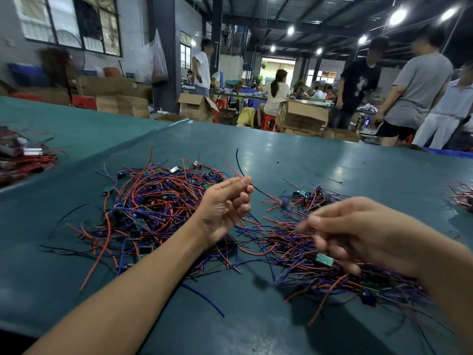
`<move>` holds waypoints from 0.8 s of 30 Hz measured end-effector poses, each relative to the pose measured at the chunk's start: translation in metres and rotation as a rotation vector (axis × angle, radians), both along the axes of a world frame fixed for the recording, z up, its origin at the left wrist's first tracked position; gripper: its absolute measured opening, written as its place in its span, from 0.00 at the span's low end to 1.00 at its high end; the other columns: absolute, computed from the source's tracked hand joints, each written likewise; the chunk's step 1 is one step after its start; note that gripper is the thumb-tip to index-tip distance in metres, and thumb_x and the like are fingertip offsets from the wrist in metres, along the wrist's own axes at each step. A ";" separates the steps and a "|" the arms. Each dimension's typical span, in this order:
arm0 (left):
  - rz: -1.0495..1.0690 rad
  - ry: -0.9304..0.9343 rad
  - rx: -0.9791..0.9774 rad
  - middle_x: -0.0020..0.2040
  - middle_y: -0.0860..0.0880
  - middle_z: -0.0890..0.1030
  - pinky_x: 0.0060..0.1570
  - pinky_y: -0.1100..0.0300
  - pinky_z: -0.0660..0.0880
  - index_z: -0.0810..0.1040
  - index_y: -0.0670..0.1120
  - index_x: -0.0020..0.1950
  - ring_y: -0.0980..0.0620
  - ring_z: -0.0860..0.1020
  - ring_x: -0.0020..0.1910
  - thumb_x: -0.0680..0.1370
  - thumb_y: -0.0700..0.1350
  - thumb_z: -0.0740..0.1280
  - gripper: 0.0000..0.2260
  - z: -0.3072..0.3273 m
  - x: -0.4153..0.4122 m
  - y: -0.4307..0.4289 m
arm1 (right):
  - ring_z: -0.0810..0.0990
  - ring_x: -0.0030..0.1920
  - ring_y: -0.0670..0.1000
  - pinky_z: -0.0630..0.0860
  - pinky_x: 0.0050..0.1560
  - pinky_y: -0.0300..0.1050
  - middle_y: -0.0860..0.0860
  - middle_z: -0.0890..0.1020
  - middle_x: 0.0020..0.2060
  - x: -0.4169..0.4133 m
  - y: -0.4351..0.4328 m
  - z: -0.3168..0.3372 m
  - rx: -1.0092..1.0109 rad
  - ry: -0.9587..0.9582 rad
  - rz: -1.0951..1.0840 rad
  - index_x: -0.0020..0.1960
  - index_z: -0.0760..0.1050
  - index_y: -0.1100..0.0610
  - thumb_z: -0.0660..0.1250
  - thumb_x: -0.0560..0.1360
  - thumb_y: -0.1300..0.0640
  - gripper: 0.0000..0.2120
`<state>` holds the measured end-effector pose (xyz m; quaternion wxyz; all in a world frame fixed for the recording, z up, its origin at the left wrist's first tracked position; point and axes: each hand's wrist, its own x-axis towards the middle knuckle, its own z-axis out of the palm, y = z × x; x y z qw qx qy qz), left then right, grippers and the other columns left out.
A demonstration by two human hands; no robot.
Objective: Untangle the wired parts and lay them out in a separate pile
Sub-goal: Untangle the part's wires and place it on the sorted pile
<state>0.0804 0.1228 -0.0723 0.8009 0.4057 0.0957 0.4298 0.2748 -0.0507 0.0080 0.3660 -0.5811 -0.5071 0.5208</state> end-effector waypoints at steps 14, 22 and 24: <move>0.103 0.542 0.846 0.38 0.53 0.86 0.38 0.68 0.75 0.86 0.45 0.49 0.60 0.81 0.36 0.76 0.43 0.76 0.04 -0.020 0.021 -0.021 | 0.72 0.26 0.53 0.71 0.26 0.43 0.64 0.80 0.31 0.114 -0.036 0.023 -0.033 -0.825 -0.376 0.38 0.86 0.57 0.76 0.70 0.48 0.12; 0.135 0.780 1.070 0.41 0.54 0.85 0.41 0.66 0.74 0.85 0.51 0.55 0.61 0.78 0.37 0.77 0.49 0.75 0.08 -0.024 0.025 -0.025 | 0.81 0.29 0.56 0.84 0.33 0.54 0.59 0.84 0.30 0.152 -0.034 0.024 -0.216 -1.074 -0.480 0.43 0.87 0.55 0.78 0.72 0.54 0.04; 0.150 0.818 1.100 0.39 0.54 0.83 0.39 0.69 0.70 0.84 0.51 0.55 0.63 0.76 0.34 0.78 0.50 0.74 0.08 -0.024 0.026 -0.025 | 0.84 0.41 0.59 0.84 0.47 0.56 0.59 0.86 0.41 0.153 -0.026 0.031 -0.239 -1.179 -0.515 0.58 0.84 0.53 0.78 0.72 0.49 0.16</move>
